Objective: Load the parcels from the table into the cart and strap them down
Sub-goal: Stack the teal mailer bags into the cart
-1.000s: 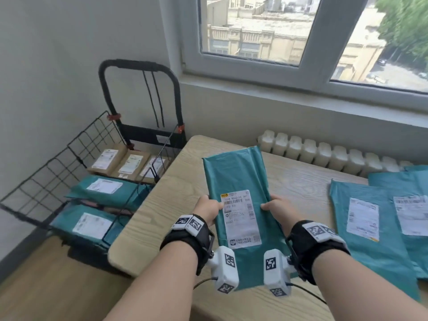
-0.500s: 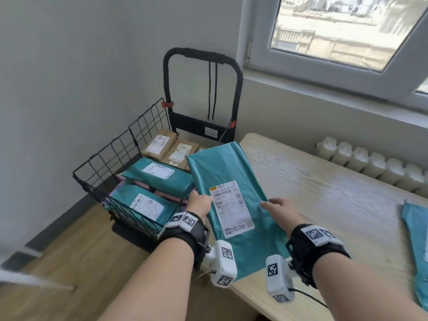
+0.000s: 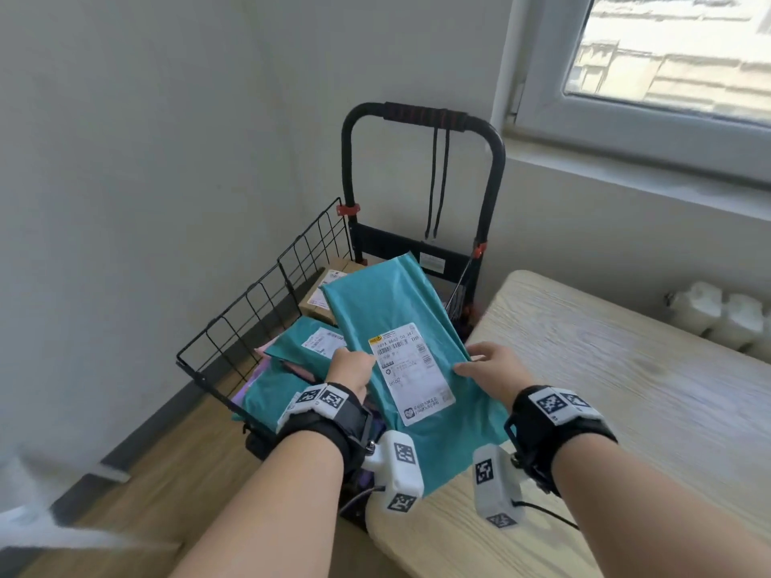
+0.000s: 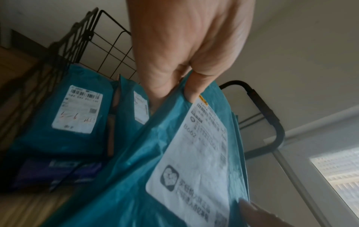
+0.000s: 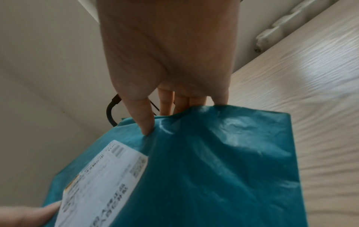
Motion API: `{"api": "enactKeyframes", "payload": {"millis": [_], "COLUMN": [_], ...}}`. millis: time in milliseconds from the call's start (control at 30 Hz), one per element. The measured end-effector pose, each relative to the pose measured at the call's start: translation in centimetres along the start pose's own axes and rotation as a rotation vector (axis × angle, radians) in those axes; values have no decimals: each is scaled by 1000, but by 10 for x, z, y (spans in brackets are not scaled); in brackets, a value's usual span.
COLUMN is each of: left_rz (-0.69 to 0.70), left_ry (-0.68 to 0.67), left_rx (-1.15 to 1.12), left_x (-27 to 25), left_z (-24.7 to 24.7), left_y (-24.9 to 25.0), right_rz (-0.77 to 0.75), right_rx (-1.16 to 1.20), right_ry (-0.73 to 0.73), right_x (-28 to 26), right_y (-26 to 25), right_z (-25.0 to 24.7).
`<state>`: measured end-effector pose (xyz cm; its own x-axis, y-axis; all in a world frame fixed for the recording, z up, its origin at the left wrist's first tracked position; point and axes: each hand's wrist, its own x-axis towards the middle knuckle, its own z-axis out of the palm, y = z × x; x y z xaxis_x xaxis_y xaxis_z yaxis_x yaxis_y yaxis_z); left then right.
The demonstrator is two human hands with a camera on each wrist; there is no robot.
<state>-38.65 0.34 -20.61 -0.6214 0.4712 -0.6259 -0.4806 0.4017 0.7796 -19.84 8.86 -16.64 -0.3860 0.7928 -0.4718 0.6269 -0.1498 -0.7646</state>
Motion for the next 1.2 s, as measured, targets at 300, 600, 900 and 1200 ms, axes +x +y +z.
{"api": "enactKeyframes", "payload": {"millis": [300,600,900,1200], "left_rz": [-112,160,323,153], "left_ry": [32,421,55,-298], "left_rx": [5,592,1183,1409], "left_x": [64,98,169,226], "left_z": [-26,-84,-126,-149], "left_y": [21,73,79,43], "right_rz": [-16,-38,70,225], "right_rx": [-22,-271,-473,-545], "right_ry": [-67,-78,-241,-370], "right_x": [66,110,147,168], "right_y": [-46,-72,-73,-40], "right_z": [33,87,184,258]}}
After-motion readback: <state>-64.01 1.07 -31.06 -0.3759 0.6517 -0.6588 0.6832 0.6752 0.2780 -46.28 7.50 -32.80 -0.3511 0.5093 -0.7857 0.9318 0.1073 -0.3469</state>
